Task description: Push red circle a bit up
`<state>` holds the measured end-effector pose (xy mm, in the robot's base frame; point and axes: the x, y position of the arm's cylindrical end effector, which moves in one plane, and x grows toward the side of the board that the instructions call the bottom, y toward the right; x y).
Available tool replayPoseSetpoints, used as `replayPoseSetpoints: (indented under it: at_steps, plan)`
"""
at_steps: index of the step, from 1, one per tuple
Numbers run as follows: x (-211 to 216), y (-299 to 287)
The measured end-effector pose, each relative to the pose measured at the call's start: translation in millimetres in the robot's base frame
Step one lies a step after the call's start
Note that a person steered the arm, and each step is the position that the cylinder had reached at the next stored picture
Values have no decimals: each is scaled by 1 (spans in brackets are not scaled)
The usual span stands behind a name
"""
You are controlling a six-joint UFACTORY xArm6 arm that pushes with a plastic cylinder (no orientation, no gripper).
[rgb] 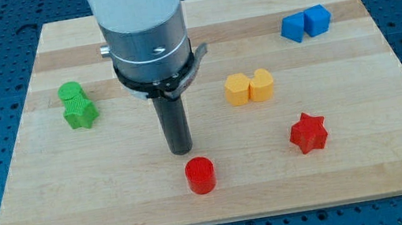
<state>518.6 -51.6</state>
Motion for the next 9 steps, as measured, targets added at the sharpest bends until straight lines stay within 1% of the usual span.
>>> replayPoseSetpoints:
  at_steps: [2, 3, 4, 5, 6, 7, 9]
  plan:
    - [42, -1]
    - [41, -2]
    - [78, -31]
    - [81, -30]
    - [96, -12]
    - [63, 29]
    - [58, 48]
